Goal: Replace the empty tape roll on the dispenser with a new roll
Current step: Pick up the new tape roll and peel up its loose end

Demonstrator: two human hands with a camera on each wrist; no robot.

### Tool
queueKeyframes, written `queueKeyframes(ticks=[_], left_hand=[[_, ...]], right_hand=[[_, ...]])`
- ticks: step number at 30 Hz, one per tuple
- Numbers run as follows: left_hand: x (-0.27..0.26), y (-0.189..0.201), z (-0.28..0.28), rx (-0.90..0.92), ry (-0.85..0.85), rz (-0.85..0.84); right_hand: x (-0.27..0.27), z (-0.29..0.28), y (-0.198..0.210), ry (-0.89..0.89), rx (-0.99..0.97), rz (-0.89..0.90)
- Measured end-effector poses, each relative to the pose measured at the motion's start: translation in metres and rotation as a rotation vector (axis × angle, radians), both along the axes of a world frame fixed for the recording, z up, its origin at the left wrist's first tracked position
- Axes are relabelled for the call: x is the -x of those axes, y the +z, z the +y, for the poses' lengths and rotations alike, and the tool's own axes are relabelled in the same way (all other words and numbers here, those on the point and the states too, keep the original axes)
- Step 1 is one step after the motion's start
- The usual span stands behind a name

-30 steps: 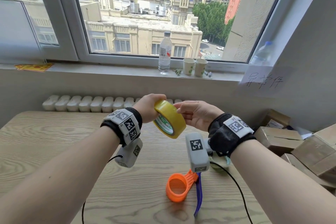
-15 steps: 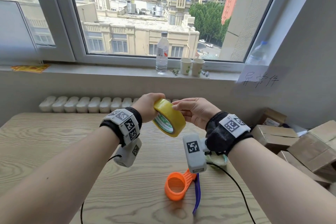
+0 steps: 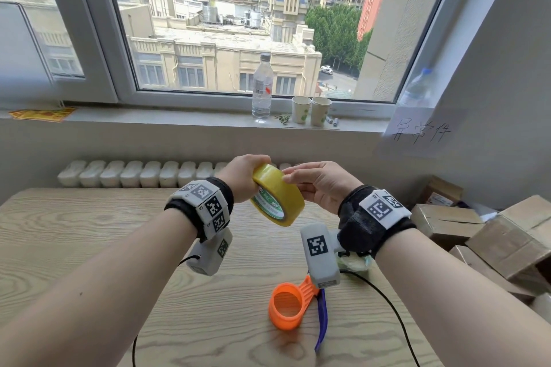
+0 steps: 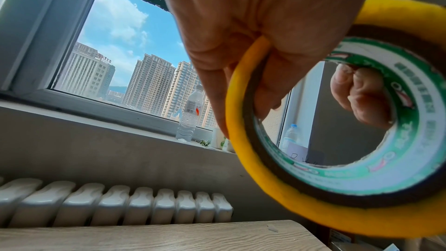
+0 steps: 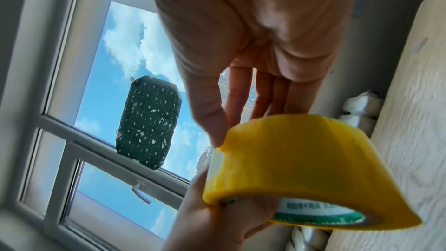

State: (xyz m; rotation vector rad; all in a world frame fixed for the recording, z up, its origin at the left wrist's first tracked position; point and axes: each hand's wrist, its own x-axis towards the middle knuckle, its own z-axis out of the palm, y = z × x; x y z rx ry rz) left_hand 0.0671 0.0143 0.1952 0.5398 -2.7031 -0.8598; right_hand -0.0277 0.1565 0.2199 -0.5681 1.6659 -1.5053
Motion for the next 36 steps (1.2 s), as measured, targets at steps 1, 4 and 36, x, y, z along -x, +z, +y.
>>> queueKeyframes(ticks=[1,4,36], left_hand=[[0.001,0.000,0.000,-0.001,-0.001,-0.002],[0.002,-0.001,0.002,-0.002,0.002,0.004],[0.001,-0.013,-0.013,-0.051,0.102,-0.052]], right_hand=[[0.000,-0.001,0.000,-0.009,-0.001,0.013],[0.000,-0.002,-0.001,-0.036,-0.001,0.041],[0.020,-0.002,-0.014,-0.214,-0.029,0.066]])
